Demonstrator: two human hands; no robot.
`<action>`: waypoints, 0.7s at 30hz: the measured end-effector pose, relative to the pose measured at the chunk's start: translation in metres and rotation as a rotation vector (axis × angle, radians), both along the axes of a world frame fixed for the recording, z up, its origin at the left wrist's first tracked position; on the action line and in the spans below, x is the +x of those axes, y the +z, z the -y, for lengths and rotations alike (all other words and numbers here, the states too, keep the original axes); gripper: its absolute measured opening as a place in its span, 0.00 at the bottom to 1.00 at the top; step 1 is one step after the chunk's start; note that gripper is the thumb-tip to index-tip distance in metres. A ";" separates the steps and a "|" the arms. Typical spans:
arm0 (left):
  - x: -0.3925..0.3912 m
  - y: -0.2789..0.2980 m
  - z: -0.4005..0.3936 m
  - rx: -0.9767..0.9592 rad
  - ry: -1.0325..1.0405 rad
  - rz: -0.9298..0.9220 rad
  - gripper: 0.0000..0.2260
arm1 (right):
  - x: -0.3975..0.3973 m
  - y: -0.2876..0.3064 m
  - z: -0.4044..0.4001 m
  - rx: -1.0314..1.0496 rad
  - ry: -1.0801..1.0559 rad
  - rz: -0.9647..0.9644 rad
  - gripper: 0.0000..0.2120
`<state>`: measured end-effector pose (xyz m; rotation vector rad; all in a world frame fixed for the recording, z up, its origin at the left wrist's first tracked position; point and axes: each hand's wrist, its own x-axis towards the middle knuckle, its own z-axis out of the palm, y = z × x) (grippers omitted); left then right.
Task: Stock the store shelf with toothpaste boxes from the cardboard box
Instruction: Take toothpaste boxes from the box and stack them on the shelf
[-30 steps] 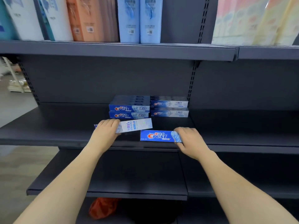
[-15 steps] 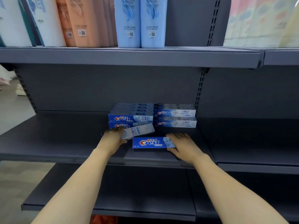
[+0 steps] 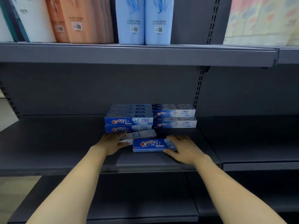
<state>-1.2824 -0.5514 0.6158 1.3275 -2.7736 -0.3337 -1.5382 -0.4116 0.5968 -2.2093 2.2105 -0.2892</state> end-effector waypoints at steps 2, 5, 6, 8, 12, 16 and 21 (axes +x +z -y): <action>0.003 0.000 0.003 0.004 -0.007 0.024 0.27 | 0.004 0.004 0.000 -0.010 -0.023 0.042 0.19; 0.003 0.001 0.004 -0.018 -0.018 0.017 0.26 | 0.007 0.014 0.000 0.033 -0.053 0.209 0.17; 0.001 0.002 0.004 -0.017 -0.021 -0.020 0.24 | 0.007 0.017 0.000 0.054 -0.075 0.299 0.18; -0.006 0.005 0.002 -0.018 -0.026 -0.100 0.21 | 0.007 0.024 0.002 0.075 -0.147 0.475 0.21; -0.025 0.018 -0.014 -0.056 -0.100 -0.148 0.25 | 0.006 0.034 0.005 0.089 -0.221 0.658 0.23; -0.047 0.018 -0.035 -0.138 -0.269 -0.049 0.29 | 0.003 0.035 0.005 0.060 -0.224 0.703 0.24; -0.065 0.016 -0.044 -0.111 -0.296 -0.035 0.26 | -0.002 0.034 0.005 0.000 -0.228 0.745 0.25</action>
